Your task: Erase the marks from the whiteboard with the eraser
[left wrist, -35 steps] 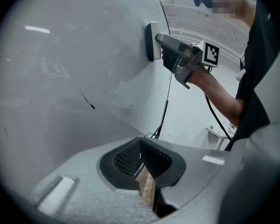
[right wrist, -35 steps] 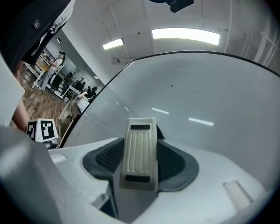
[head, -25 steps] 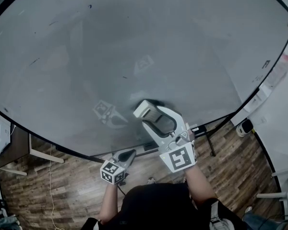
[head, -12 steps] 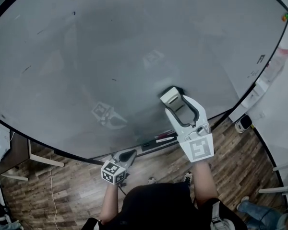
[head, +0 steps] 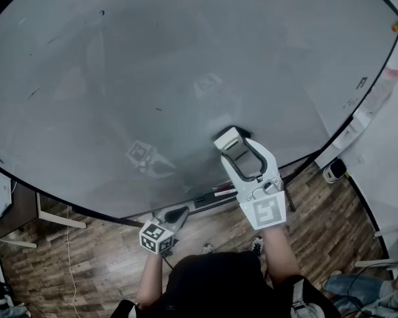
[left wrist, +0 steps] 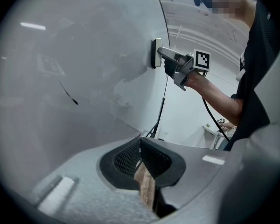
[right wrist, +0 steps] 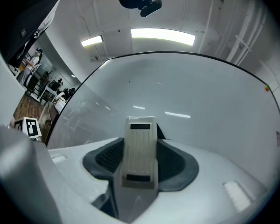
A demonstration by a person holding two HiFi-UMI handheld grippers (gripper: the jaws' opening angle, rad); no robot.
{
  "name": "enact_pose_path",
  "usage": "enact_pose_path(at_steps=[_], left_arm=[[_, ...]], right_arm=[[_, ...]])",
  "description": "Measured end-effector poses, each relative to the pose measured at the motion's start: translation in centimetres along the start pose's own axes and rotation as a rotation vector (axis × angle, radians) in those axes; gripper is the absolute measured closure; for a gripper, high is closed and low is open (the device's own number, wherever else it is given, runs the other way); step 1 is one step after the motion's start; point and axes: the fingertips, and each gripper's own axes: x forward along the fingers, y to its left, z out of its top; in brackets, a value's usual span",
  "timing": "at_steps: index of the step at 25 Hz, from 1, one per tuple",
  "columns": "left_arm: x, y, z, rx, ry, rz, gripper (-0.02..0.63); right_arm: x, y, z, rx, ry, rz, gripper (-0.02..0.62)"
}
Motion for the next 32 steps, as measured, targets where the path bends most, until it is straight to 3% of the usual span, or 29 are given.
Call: enact_pose_path(at_steps=[14,22,27,32], left_arm=[[-1.3,0.1,-1.0,-0.02,0.005,0.032,0.592],[-2.0,0.2,-1.7,-0.037,0.013,0.052,0.592],[-2.4,0.2,-0.9,-0.021,-0.013,0.064,0.592],[-1.9,0.1,-0.9,-0.053,-0.02,0.077,0.592]], right_arm=[[2.5,11.7,-1.5,0.051,0.002,0.266,0.367],[2.0,15.0,-4.5,0.064,0.057,0.372,0.367],[-0.2,16.6,-7.8,0.097,0.108,0.427,0.365],[-2.7,17.1,-10.4,0.13,0.122,0.464,0.365]])
